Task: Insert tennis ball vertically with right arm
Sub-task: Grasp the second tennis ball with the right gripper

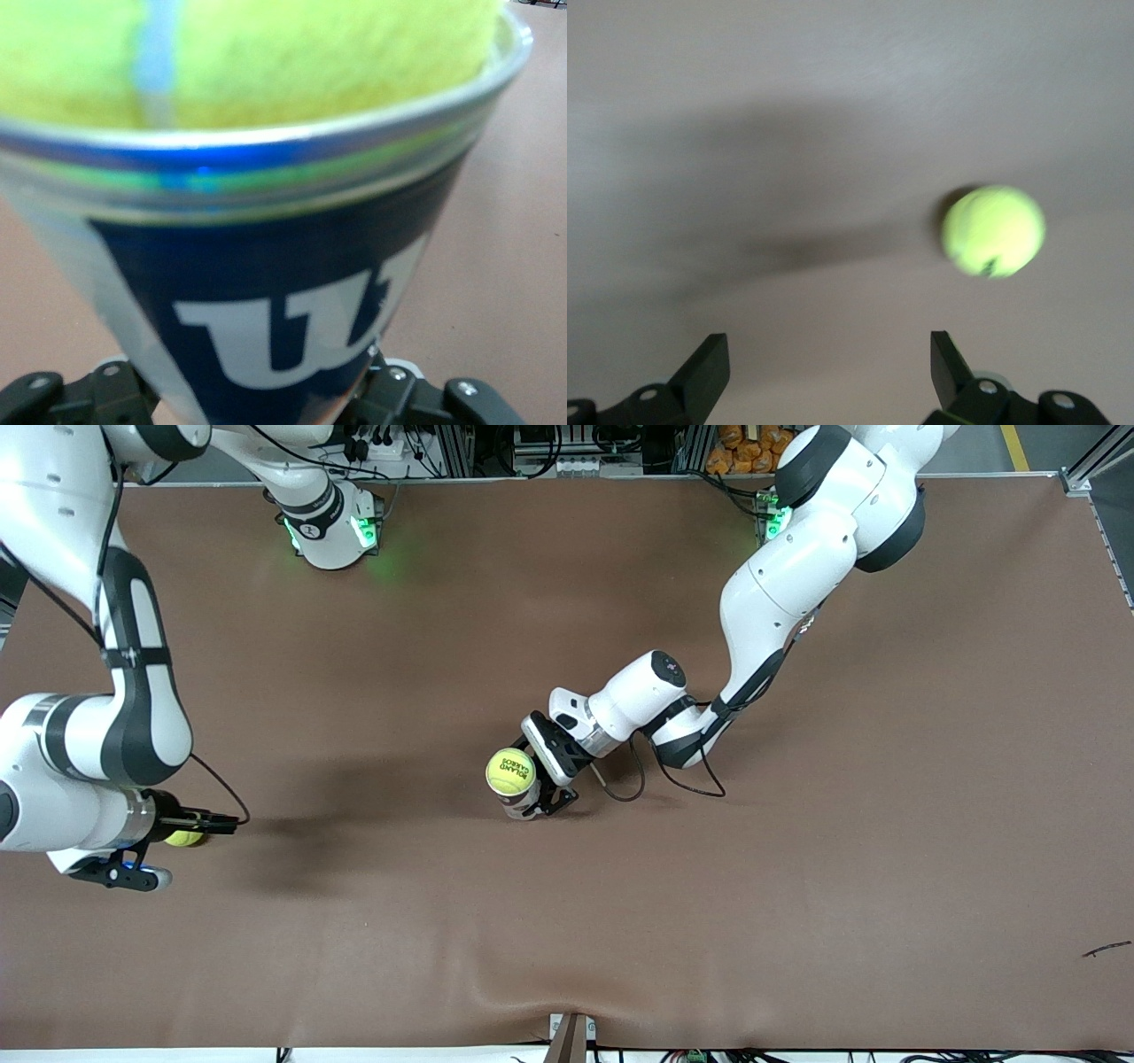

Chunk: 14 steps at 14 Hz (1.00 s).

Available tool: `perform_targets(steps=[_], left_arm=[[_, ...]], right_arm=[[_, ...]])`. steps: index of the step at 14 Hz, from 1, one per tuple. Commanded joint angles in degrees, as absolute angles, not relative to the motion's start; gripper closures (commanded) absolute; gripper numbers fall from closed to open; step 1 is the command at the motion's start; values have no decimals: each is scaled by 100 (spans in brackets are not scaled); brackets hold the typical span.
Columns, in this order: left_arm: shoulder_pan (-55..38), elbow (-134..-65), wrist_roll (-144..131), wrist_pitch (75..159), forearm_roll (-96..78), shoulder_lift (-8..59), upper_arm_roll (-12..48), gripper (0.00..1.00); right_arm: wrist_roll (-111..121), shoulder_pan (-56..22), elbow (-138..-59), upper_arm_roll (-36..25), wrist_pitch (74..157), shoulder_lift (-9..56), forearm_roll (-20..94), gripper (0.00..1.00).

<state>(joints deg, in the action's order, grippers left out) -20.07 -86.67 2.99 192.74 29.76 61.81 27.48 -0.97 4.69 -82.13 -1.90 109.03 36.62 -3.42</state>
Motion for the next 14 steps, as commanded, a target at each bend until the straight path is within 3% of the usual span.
perform_targets(steps=[1, 5, 14], left_arm=[[-2074, -8710, 193, 19204, 2874, 6082, 2654, 17], [-2083, -8701, 193, 19204, 2874, 6082, 2663, 17], [-2074, -8657, 202, 19230, 2909, 6082, 2663, 18]], right_arm=[[613, 860, -8121, -70, 11187, 3849, -720, 0], [1300, 1335, -8139, -70, 11662, 4270, -642, 0], [362, 1336, -8191, -62, 11628, 4614, -598, 0]])
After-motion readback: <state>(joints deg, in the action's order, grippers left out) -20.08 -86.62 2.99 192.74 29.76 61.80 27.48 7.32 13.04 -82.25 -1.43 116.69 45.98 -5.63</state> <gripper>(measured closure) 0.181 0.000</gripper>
